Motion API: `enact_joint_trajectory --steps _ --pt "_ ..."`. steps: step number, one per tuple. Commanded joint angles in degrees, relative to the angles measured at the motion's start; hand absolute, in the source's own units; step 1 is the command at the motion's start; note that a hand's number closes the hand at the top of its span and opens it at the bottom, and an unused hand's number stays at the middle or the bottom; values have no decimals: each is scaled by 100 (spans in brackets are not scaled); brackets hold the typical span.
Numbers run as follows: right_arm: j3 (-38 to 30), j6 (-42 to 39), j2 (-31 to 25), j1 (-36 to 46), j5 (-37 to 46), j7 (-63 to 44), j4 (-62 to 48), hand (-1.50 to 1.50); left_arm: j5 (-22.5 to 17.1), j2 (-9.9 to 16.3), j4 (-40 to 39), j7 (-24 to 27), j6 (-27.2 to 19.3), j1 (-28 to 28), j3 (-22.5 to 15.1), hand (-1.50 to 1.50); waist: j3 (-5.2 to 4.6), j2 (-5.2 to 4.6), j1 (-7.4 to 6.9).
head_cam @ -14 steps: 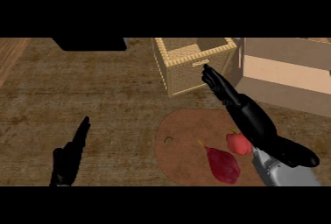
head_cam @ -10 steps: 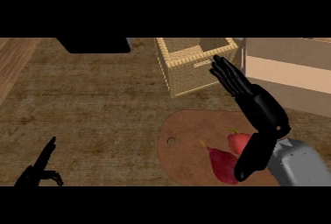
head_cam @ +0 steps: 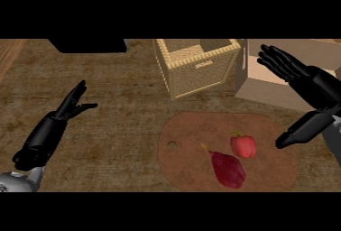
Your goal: Pick the pear from the cutting board and place it in the cardboard box
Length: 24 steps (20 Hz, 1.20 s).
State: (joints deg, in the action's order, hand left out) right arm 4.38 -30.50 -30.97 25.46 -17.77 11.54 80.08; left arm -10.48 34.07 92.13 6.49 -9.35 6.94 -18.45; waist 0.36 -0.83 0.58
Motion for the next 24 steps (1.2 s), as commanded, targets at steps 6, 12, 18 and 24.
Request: enact_joint_trajectory --steps 6,12,18,24 --pt "182 -1101 -901 429 1741 2469 -858 -150 -89 -124 -380 -149 488 828 182 0 -27 32 -106" --pt "1395 -920 -1127 821 2831 1884 106 -150 21 -276 -557 50 518 716 100 0 -40 60 -131" --pt "1859 -1233 -1373 1126 3172 1410 867 -150 83 -388 -635 -101 599 887 184 0 -40 83 -72" --pt "2185 -1315 -1100 764 3487 270 1835 -150 287 -663 -757 -3 595 806 262 0 -39 89 -39"
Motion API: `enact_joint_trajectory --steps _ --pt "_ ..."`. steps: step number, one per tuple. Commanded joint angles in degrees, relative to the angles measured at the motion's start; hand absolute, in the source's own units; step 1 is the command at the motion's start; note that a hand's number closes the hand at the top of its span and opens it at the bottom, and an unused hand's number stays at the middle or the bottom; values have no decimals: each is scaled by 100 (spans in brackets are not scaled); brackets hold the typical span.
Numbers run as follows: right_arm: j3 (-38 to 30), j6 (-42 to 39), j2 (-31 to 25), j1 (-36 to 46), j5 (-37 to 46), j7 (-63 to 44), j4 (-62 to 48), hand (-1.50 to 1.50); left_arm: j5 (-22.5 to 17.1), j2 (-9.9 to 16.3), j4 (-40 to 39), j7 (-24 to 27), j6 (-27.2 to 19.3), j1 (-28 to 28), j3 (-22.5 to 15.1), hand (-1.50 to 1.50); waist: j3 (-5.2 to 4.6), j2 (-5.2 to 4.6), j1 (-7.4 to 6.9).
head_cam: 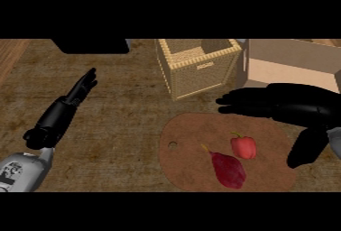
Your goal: Pick the pear from the cutting board and place it in the cardboard box
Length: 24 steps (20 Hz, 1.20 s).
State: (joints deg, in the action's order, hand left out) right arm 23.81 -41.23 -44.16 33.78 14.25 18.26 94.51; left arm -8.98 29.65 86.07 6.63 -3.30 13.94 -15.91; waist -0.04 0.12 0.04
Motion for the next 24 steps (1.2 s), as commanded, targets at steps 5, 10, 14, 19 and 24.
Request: enact_joint_trajectory --steps 5,10,14,19,24 --pt "-143 -1019 253 -363 -166 -1446 1237 -150 289 -193 189 76 119 -346 159 0 0 8 11" --pt "-60 -1120 598 -856 396 -1458 1310 -150 345 -349 -44 6 418 -88 441 0 3 -5 0" --pt "190 -869 1090 -1062 963 -1912 1625 -150 481 -407 -465 127 565 103 618 0 2 -11 18" --pt "40 -1042 1452 -1155 1441 -1848 1509 -150 720 -597 282 -170 595 -270 680 0 4 -8 -20" --pt "353 -696 1576 -1293 2314 -1258 1105 -150 862 -795 271 -261 730 -138 797 0 5 -11 -25"
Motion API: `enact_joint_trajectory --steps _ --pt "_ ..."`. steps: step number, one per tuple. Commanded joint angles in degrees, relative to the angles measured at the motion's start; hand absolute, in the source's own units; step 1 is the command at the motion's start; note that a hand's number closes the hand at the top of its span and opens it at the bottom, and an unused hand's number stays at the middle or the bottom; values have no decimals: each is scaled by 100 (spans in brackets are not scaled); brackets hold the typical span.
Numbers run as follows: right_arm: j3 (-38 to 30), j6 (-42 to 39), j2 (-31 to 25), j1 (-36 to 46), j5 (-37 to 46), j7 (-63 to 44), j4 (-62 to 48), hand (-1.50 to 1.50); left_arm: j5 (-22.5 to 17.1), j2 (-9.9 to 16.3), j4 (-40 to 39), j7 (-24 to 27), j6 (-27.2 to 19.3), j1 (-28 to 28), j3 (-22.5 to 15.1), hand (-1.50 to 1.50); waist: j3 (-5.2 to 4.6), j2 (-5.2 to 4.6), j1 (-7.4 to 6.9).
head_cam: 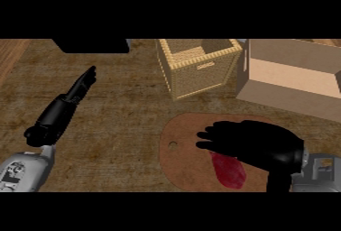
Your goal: Pick the pear from the cutting board and place it in the cardboard box
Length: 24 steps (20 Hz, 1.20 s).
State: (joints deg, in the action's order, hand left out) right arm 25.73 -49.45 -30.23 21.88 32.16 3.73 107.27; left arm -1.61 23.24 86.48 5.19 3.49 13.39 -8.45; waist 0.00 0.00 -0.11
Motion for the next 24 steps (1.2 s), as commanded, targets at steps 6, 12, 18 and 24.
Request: enact_joint_trajectory --steps 6,12,18,24 --pt "103 279 199 -148 1149 544 -438 -150 260 -272 572 -479 169 -96 202 0 1 5 -6" --pt "190 284 705 -129 1480 857 -890 -150 372 -443 -23 123 450 -202 446 0 -1 -2 -2" --pt "121 299 797 -217 1858 1195 -1096 -150 675 -624 -8 129 486 -235 549 0 -1 -1 0" --pt "51 585 862 138 2345 1367 -1808 -150 608 -503 -165 49 753 130 835 0 -1 -7 -10"
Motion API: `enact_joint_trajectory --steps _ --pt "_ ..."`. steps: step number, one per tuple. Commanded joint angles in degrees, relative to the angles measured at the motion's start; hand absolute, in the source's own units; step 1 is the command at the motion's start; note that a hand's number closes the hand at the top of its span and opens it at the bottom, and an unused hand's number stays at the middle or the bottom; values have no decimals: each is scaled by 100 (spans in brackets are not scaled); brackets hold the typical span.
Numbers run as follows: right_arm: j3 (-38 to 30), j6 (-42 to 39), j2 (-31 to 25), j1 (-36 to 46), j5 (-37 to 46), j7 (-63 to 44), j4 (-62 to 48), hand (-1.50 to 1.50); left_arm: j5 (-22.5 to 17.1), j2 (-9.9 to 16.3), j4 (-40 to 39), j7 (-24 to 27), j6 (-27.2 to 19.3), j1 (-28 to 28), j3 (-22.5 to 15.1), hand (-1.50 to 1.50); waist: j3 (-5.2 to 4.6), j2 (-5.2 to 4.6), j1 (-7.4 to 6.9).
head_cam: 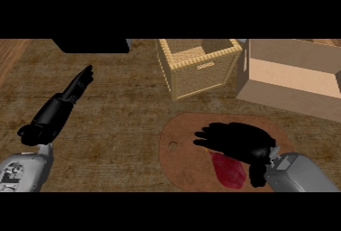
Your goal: Pick the pear from the cutting board and place it in the cardboard box
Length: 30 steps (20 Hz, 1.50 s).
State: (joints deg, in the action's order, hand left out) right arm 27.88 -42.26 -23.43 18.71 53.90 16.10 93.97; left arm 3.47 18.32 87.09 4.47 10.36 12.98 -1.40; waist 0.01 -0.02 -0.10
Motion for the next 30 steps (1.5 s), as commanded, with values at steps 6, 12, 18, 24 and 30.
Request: enact_joint_trajectory --steps 6,12,18,24,30 --pt "-59 380 356 89 566 546 -968 -150 195 -229 182 -205 146 15 94 0 0 -1 -13" --pt "245 1251 191 -263 724 1453 -939 150 484 -388 -31 99 -10 -25 39 0 1 -5 -2" --pt "-47 1842 828 222 835 1531 -1413 150 261 -207 -114 190 299 82 305 0 1 -10 -35" --pt "-305 2028 174 -971 1015 1667 -248 150 287 -329 401 -262 324 -201 321 0 -1 10 22" --pt "-727 2651 316 -965 728 2076 106 150 555 -411 237 -129 185 -89 239 0 1 8 35"
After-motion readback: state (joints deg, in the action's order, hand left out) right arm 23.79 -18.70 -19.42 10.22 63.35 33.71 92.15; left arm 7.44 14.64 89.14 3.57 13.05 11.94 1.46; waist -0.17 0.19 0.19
